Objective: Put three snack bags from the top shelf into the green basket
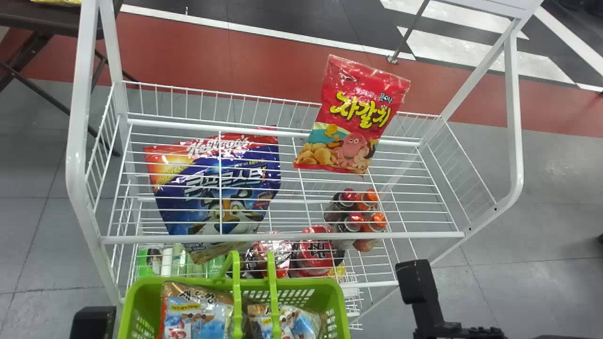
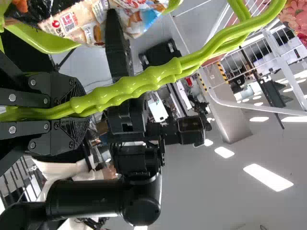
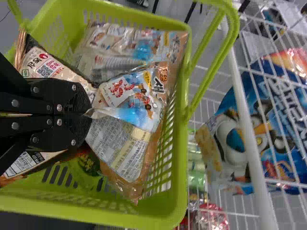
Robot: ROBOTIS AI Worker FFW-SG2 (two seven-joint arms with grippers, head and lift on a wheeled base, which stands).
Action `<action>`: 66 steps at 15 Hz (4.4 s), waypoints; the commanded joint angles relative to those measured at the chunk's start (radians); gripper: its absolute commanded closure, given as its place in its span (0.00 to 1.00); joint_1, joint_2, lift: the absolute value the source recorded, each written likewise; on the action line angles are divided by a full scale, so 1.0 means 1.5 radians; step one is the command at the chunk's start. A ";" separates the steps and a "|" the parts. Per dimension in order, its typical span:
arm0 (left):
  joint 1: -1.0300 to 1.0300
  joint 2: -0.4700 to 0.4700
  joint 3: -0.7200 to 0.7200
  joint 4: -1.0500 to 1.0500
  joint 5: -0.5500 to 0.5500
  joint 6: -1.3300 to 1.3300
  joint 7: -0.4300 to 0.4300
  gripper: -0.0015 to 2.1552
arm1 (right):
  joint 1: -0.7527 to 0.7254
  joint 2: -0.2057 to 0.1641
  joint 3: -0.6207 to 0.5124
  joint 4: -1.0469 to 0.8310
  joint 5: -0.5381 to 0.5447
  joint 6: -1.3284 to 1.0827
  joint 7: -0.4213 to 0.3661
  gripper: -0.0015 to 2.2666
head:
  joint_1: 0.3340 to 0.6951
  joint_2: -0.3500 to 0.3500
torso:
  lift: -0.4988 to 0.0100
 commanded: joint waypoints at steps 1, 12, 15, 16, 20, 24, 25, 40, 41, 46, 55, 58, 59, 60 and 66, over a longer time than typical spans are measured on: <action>0.001 0.000 -0.001 -0.001 0.000 -0.001 0.000 0.79 | 0.003 -0.005 0.019 0.027 0.012 0.008 -0.008 0.93 | 1.00 0.00 | 0.89; 0.004 -0.005 0.003 0.005 -0.001 -0.017 0.000 0.79 | 0.012 0.007 -0.056 -0.064 0.031 -0.022 0.107 0.02 | 1.00 0.00 | 0.89; 0.000 -0.005 -0.001 0.010 -0.001 -0.017 0.000 0.79 | 0.025 0.023 -0.030 -0.056 0.091 -0.309 0.129 0.03 | 1.00 0.00 | 0.89; 0.000 -0.005 -0.001 0.012 -0.001 -0.019 0.000 0.79 | 0.034 0.027 -0.014 -0.043 0.105 -0.430 0.133 0.03 | 1.00 0.00 | 0.89; -0.004 -0.004 -0.009 0.021 -0.001 -0.021 0.001 0.79 | 0.077 0.039 0.043 -0.016 0.157 -0.697 0.083 0.04 | 1.00 0.00 | 0.89; 0.001 -0.002 -0.014 0.022 -0.001 -0.023 0.000 0.79 | 0.119 0.038 0.141 0.057 0.261 -0.929 -0.018 0.04 | 1.00 0.00 | 0.89; 0.003 -0.001 -0.014 0.022 -0.001 -0.025 -0.001 0.79 | 0.136 0.035 0.165 0.068 0.300 -0.969 -0.058 0.04 | 1.00 0.00 | 0.89; 0.025 0.004 0.004 0.021 0.015 -0.054 -0.019 0.79 | 0.274 0.006 0.150 0.028 0.298 -0.998 -0.086 0.04 | 1.00 0.00 | 0.89; 0.027 0.004 0.005 0.021 0.015 -0.058 -0.019 0.79 | 0.274 0.004 0.150 0.028 0.298 -0.998 -0.086 0.04 | 1.00 0.00 | 0.89; 0.038 0.005 0.015 0.010 0.019 -0.060 -0.026 0.79 | 0.273 0.001 0.163 0.031 0.299 -0.998 -0.082 0.04 | 1.00 0.00 | 0.89; 0.042 0.008 0.018 0.005 0.021 -0.060 -0.026 0.79 | 0.267 0.002 0.171 0.043 0.298 -0.996 -0.068 0.04 | 1.00 0.00 | 0.89; 0.042 0.008 0.018 0.005 0.021 -0.060 -0.026 0.79 | 0.263 0.001 0.174 0.051 0.298 -1.000 -0.067 0.04 | 1.00 0.00 | 0.89; 0.043 0.008 0.018 0.005 0.021 -0.064 -0.026 0.79 | 0.262 0.001 0.175 0.053 0.298 -1.002 -0.067 0.04 | 1.00 0.00 | 0.89; 0.045 0.008 0.018 0.006 0.021 -0.070 -0.026 0.79 | 0.261 0.002 0.176 0.054 0.298 -1.004 -0.067 0.04 | 1.00 0.00 | 0.89; 0.052 0.008 0.023 0.005 0.021 -0.072 -0.026 0.79 | 0.260 0.003 0.179 0.057 0.292 -0.998 -0.053 0.04 | 1.00 0.00 | 0.89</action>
